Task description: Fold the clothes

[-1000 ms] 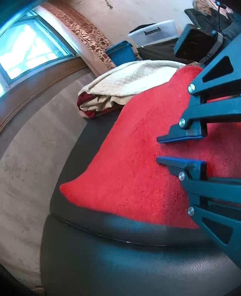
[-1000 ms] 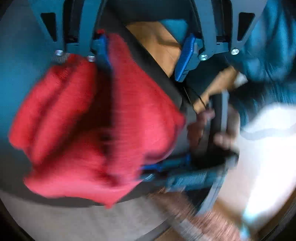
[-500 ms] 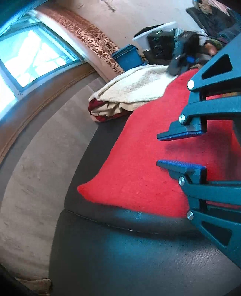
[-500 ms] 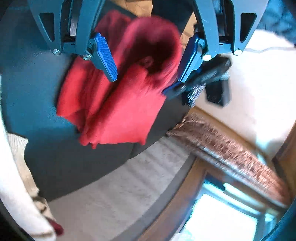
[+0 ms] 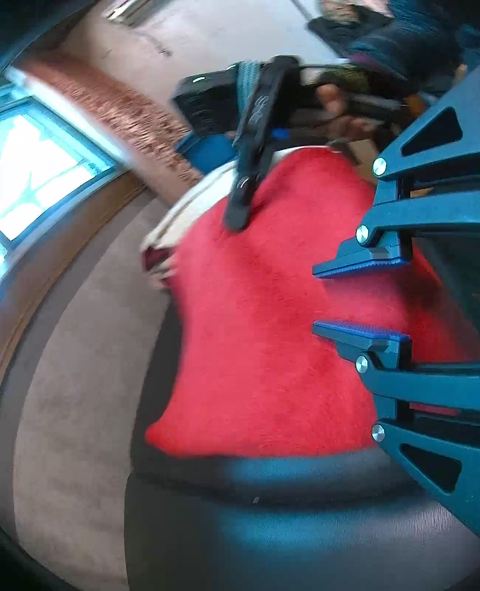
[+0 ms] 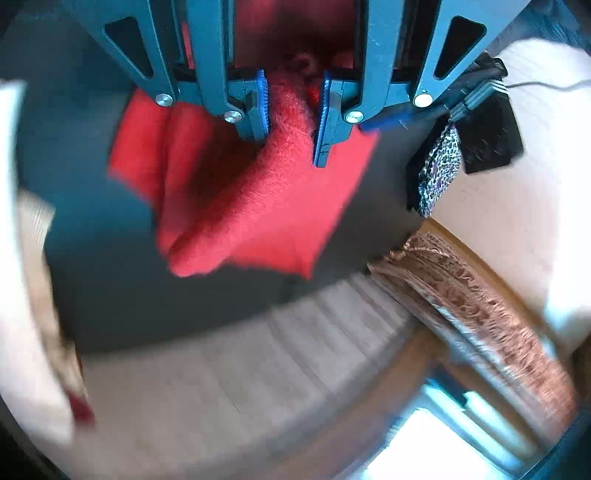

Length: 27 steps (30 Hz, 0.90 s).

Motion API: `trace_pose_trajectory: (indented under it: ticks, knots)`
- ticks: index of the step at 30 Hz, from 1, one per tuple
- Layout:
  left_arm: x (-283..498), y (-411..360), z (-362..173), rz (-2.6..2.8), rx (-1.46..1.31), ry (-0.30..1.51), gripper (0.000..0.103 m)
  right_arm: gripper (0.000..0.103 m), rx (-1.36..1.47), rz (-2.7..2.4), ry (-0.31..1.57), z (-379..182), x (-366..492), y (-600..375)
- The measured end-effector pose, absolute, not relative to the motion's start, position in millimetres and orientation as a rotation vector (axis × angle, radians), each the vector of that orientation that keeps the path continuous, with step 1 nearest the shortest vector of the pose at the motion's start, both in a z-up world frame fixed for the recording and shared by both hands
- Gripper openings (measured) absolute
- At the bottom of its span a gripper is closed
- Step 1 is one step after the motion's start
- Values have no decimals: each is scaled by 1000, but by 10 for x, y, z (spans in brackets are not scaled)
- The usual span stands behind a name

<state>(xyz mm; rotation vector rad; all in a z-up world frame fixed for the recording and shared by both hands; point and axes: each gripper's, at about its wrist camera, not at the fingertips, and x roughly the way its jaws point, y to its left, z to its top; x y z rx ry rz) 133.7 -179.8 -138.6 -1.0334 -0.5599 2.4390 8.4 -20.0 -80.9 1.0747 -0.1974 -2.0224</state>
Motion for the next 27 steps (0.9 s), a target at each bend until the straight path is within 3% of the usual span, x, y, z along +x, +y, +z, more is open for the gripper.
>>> trace_pose_trajectory:
  ticks: [2,8,13,18,24,27]
  knots:
    - [1348,-1716,-1427,2422,-1066,-508,23,20,1164,-2068,-91,-1038,3,-206]
    - [1379,-1471,-1549,2363,-1159,-353,22,19,1152,-1880,-632,-1754,-166,347]
    - [1245,-1343,-1354,2328,-1084,-416,23,19,1139,-1720,-893,-2003,-301,520]
    - [1101,-922,-1291,2305,-1068,-287,23,29,1134,-1854,-672,-1465,-296,511]
    - [1119,-581,-1329,2273,-1079,-211,23,29,972,-1978,-285,-777,-210,304]
    - [1157,-450,-1408,2245,-1114,-132,23,29,1051,-1975,-95,-1018,-225,66]
